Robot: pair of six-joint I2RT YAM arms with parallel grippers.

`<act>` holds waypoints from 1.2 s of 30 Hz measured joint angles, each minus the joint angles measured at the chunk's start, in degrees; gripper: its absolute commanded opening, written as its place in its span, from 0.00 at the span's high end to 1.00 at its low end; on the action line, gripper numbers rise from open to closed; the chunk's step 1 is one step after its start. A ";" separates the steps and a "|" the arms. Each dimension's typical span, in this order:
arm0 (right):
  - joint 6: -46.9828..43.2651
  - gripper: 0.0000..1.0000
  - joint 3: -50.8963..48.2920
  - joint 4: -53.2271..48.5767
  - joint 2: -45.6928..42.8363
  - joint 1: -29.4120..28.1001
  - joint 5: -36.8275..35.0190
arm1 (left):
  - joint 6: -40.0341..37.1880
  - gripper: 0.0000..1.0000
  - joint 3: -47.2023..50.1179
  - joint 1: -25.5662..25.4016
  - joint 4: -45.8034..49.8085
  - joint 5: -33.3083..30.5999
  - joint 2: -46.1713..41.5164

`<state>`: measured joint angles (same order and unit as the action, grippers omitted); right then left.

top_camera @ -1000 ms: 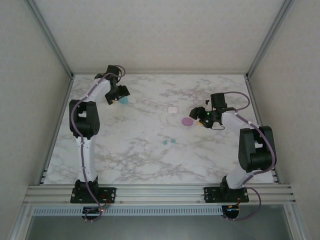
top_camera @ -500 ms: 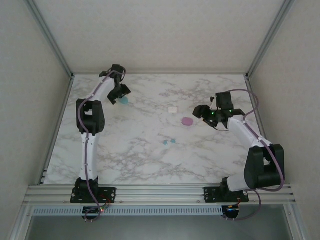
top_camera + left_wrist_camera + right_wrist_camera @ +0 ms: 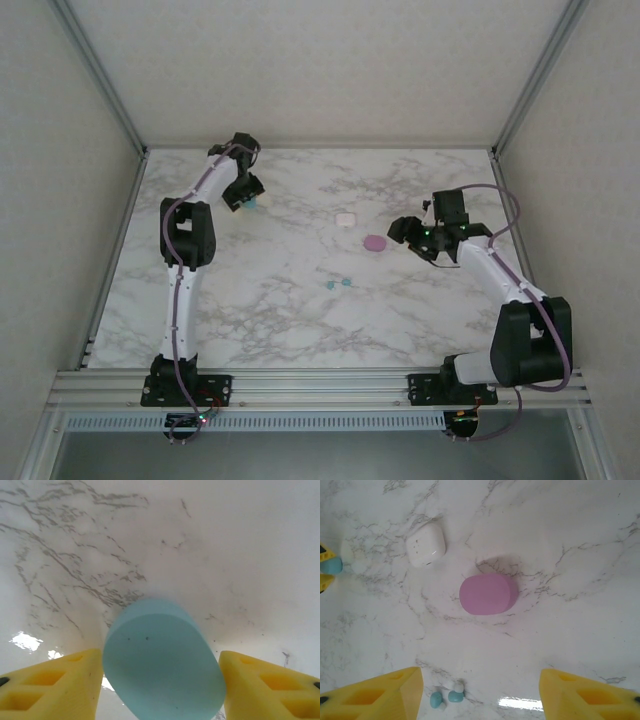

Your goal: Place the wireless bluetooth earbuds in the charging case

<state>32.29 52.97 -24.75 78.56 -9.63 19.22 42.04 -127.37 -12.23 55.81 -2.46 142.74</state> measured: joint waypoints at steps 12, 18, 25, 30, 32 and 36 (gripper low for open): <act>0.02 0.37 -1.81 -0.17 -1.25 0.00 0.02 | -0.04 0.49 0.00 0.00 0.00 -1.77 0.44; 0.02 0.37 -1.81 -0.17 -1.27 0.00 0.04 | -0.42 0.59 0.79 -0.09 -0.39 -1.73 0.15; 0.04 0.37 -1.81 -0.17 -2.23 0.00 0.09 | -1.38 0.61 11.69 -0.79 -3.56 -1.51 -6.12; 0.04 0.37 -1.81 -0.15 -2.38 0.00 0.48 | -1.29 0.60 25.24 -2.60 -6.23 -0.28 -14.62; 0.02 0.37 -1.81 -0.15 -2.38 0.00 0.55 | -0.83 0.60 31.28 -4.02 -7.72 0.33 -18.84; 0.02 0.38 -1.81 -0.15 -2.38 0.00 1.40 | 2.10 0.61 44.83 -8.92 -12.46 1.79 -28.85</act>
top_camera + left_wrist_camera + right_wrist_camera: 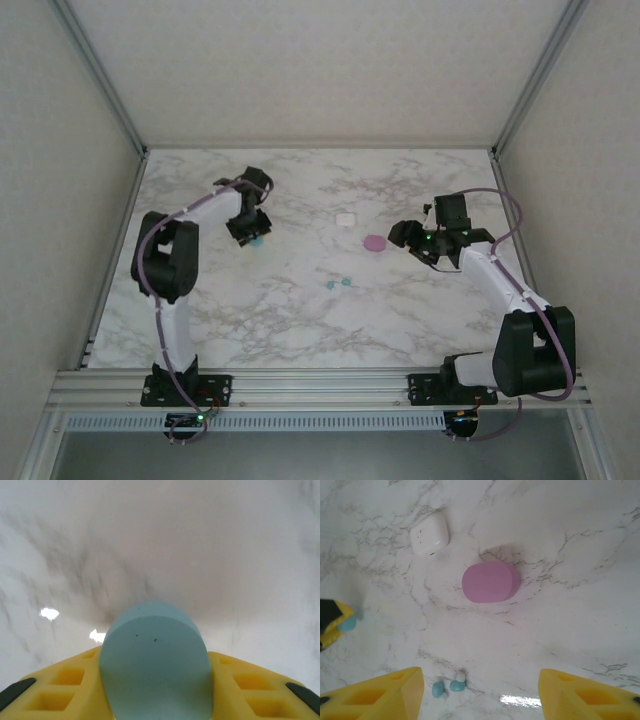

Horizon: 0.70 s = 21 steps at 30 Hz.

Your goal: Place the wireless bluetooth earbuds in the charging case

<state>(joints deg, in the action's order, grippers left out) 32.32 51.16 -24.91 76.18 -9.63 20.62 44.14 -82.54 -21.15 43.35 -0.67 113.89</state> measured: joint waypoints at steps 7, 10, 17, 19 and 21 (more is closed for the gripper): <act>-0.02 0.38 0.00 0.00 0.00 0.00 0.61 | 8.13 0.61 15.17 -8.96 -5.05 1.64 -9.92; -0.15 0.38 0.00 0.00 0.00 0.00 0.61 | 11.61 0.61 17.94 -11.85 -6.40 1.46 -11.54; -0.24 0.38 0.00 0.00 0.00 -0.44 0.57 | 17.55 0.61 19.91 -16.68 -9.33 1.20 -12.00; -0.22 0.38 0.00 0.02 0.00 -0.59 0.57 | 18.86 0.58 20.24 -17.38 -10.08 0.98 -12.00; -0.26 0.38 0.00 0.02 0.00 -0.90 0.50 | 19.69 0.52 20.41 -17.44 -10.47 0.74 -12.02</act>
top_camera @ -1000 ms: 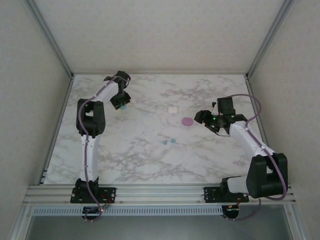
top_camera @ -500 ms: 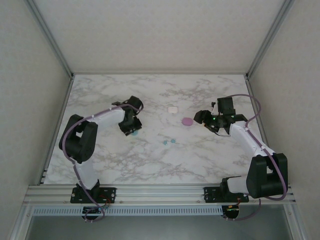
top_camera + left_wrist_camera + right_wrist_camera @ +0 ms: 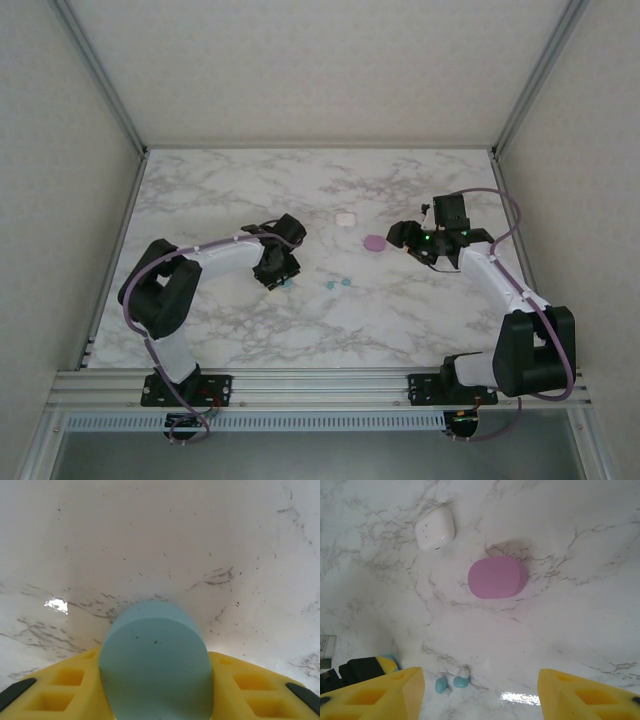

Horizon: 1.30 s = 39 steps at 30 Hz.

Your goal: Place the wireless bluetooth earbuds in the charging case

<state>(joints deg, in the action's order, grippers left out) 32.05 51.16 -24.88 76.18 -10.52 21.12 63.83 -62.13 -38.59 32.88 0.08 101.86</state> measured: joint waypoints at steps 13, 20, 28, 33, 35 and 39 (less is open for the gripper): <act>-3.54 0.40 0.39 0.37 0.22 -7.98 -2.84 | 0.07 0.13 0.20 0.00 -0.94 -0.66 -2.12; -6.47 0.42 2.05 4.85 5.51 -17.20 -8.63 | -1.90 0.08 3.23 0.92 -0.72 -6.40 -17.16; -17.25 0.42 8.33 12.31 18.05 -34.42 -14.64 | -10.08 0.00 13.90 14.47 -0.66 -15.13 -42.97; -25.86 0.41 9.31 19.06 24.72 -42.66 -17.27 | -17.22 0.00 17.86 19.37 -0.90 -18.12 -55.32; -28.13 0.40 9.53 20.31 26.67 -44.11 -17.99 | -18.82 0.00 17.97 20.46 -0.87 -18.84 -56.46; -31.82 0.38 9.90 22.69 28.96 -44.63 -18.84 | -20.72 0.00 18.34 21.46 -0.79 -19.06 -55.63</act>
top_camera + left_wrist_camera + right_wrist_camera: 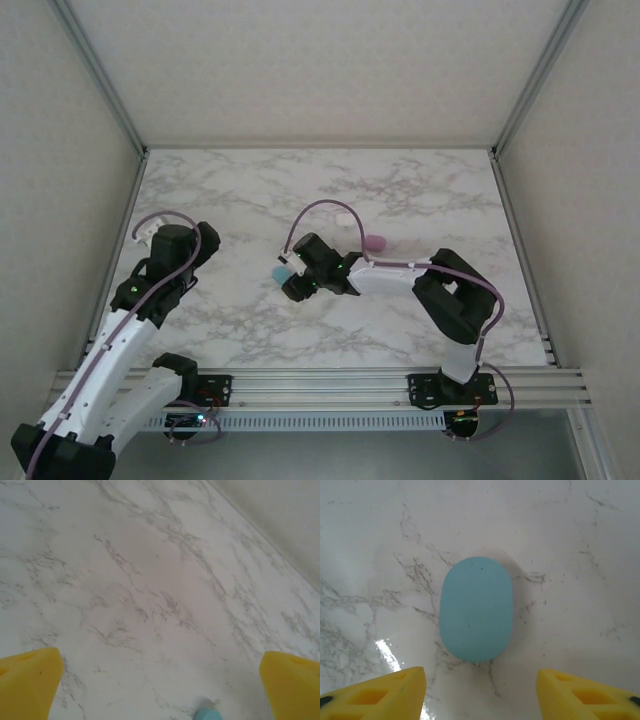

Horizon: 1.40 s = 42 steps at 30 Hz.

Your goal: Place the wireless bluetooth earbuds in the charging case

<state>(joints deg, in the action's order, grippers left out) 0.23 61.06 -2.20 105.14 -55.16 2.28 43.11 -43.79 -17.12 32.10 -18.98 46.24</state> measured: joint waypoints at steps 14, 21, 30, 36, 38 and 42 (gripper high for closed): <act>-6.27 0.38 6.95 2.43 8.22 -0.02 0.76 | -3.08 0.00 0.90 0.55 0.11 0.24 2.19; -7.58 0.44 8.17 2.54 10.93 -0.02 1.49 | -3.96 0.00 0.90 0.92 0.59 0.26 2.19; -10.34 0.69 6.12 4.52 9.79 0.00 2.73 | -6.16 0.00 0.90 1.22 0.07 3.63 2.49; -14.29 0.73 -1.27 3.65 -1.44 0.07 4.72 | -10.27 0.01 0.90 1.22 -4.37 13.90 2.54; -16.28 0.74 -2.69 2.51 -8.31 0.57 6.62 | -11.91 0.03 0.76 1.22 -6.73 19.54 2.67; -21.90 0.74 -3.37 0.11 -22.56 4.50 12.74 | -13.16 0.05 -1.36 1.22 -11.89 32.46 5.07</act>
<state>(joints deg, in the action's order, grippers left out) -21.67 57.69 -2.09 82.59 -50.65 15.03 29.95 -45.15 -15.90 20.21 13.47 51.31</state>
